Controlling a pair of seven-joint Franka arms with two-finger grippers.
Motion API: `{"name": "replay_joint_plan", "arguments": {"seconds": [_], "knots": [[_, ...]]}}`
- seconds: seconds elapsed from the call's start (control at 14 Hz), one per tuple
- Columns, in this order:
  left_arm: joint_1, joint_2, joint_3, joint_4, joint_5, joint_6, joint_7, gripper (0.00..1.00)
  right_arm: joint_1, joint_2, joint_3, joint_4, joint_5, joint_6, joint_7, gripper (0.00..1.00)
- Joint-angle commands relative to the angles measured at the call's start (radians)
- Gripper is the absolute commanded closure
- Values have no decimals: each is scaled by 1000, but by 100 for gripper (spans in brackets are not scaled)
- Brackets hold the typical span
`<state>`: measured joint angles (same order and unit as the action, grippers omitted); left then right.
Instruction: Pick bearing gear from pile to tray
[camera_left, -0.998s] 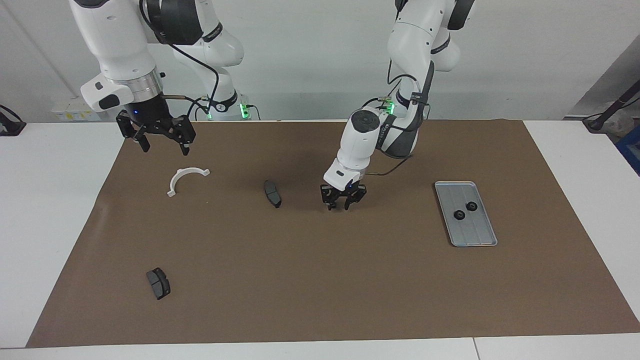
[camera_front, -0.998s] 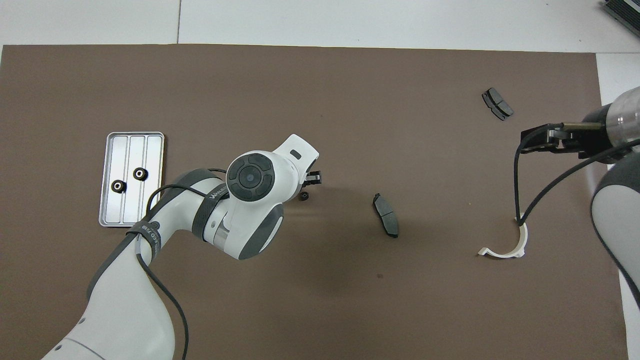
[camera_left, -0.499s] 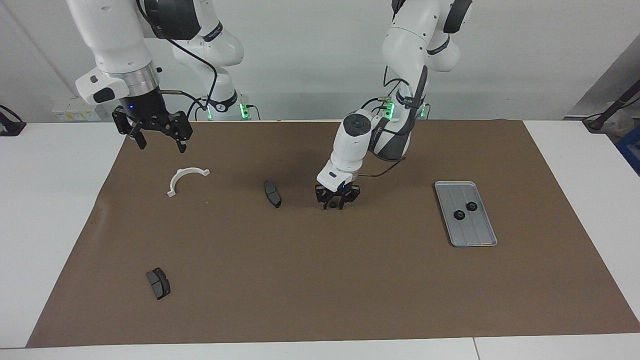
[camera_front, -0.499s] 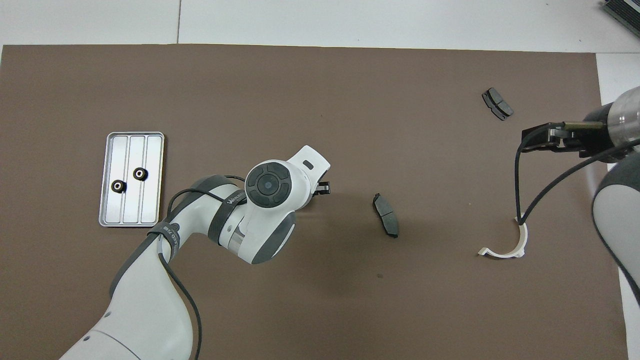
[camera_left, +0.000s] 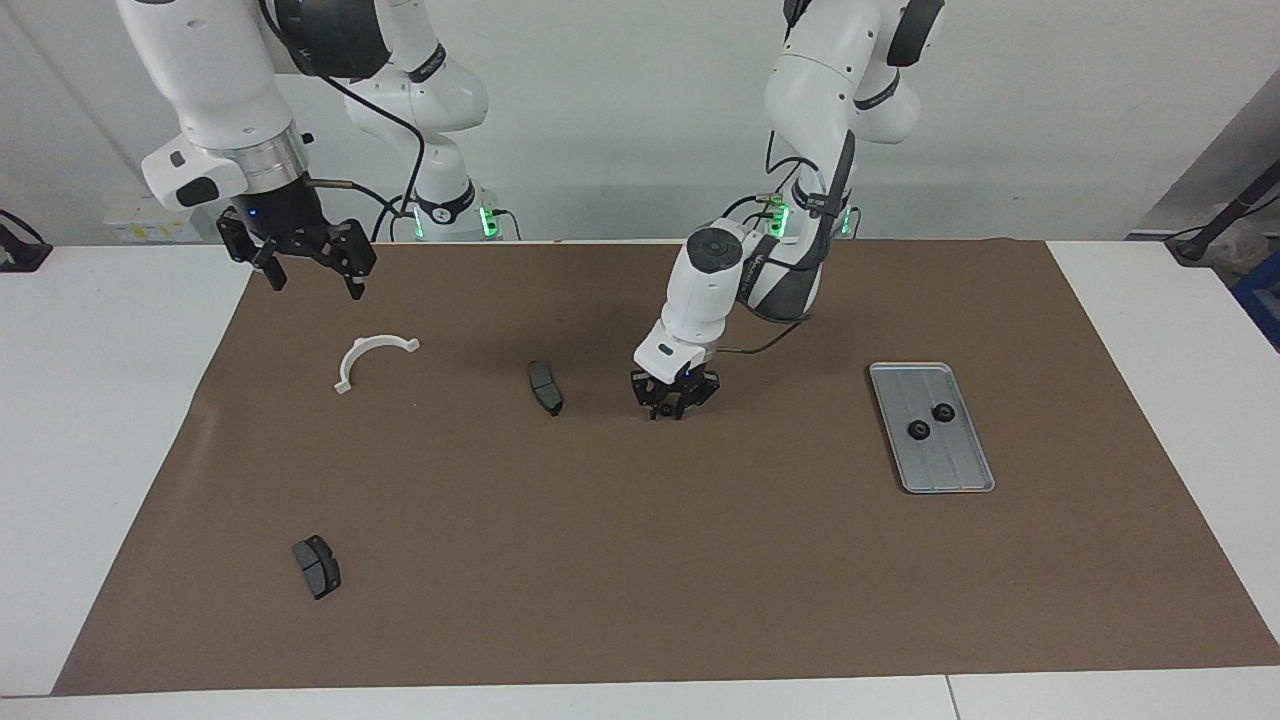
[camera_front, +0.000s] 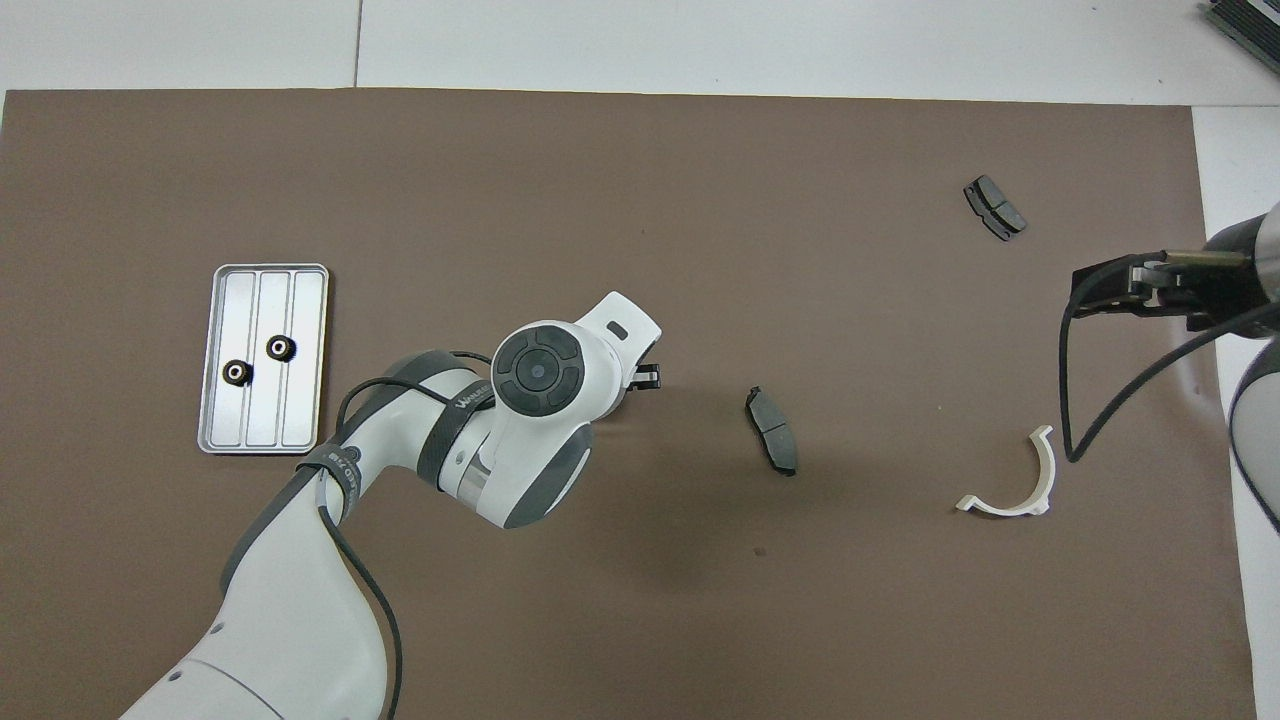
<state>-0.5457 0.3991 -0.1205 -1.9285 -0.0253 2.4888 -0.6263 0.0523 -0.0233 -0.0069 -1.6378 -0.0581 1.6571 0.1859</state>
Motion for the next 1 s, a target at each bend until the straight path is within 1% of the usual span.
{"name": "replay_joint_plan", "arguments": {"seconds": [0.0,0.07,0.36,0.43,0.93], "knots": [[-16,-3,15,-17,-8,13,-6,58,-32,3,27,10,20,-17,-28,0],[-14,-3,15,-17,-8,13,-6,61,-32,5,25,10,20,-26,-28,0],[-14,-3,15,-18,-8,13,-6,66,-26,0,27,4,41,-43,-28,0],[-14,-3,15,-18,-8,13,-6,69,-22,-1,25,1,41,-51,-29,0],[-13,-5,15,-18,-8,-1,-4,77,-20,-3,27,-4,46,-54,-29,0]]}}
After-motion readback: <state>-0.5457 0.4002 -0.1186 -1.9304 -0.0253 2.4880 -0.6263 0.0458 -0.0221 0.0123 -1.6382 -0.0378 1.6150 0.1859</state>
